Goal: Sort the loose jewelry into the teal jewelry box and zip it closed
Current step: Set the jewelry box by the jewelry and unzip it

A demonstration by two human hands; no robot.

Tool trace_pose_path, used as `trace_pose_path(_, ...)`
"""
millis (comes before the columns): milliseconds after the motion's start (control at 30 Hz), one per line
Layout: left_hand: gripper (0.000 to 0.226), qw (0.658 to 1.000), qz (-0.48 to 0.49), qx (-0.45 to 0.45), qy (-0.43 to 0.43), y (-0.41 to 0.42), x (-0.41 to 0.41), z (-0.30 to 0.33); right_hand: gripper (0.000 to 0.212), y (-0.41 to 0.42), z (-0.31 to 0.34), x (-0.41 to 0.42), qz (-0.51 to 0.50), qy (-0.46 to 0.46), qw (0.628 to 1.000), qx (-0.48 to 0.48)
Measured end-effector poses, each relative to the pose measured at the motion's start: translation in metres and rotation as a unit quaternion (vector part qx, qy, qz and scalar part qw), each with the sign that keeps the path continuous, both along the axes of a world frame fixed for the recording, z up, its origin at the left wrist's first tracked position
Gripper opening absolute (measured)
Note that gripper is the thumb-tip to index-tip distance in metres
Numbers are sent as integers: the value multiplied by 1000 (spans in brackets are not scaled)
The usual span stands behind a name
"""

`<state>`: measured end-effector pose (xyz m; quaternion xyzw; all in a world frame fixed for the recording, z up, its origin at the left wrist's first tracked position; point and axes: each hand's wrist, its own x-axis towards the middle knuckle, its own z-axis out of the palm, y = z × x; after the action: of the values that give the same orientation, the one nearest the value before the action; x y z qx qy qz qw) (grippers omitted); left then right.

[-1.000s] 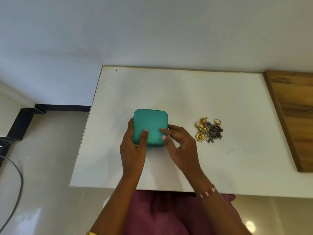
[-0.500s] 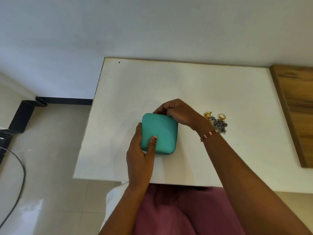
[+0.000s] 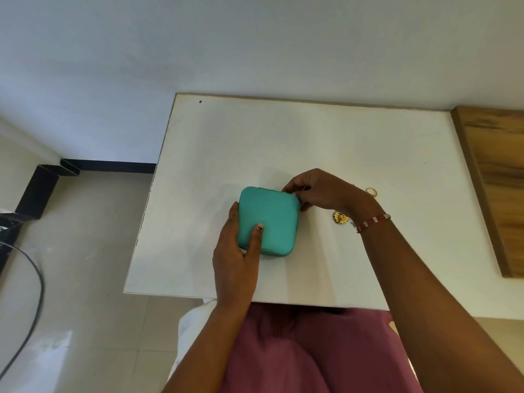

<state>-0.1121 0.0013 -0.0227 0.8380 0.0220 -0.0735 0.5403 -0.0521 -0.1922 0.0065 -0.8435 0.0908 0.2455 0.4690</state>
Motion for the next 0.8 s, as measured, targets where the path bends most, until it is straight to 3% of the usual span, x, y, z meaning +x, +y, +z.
trace_pose_path(133,58,1000,1,4,-7,-1,-1,0,36,-1,2,-5,-4,-17,1000,1)
trace_pose_path(567,60,1000,7,-29,-6,2,-2,-7,14,-7,-2,-6,10,7,1000,-9)
trace_pose_path(800,55,997,14,-69,11,2,-1,-5,20,-8,-2,-13,-15,-37,999,1)
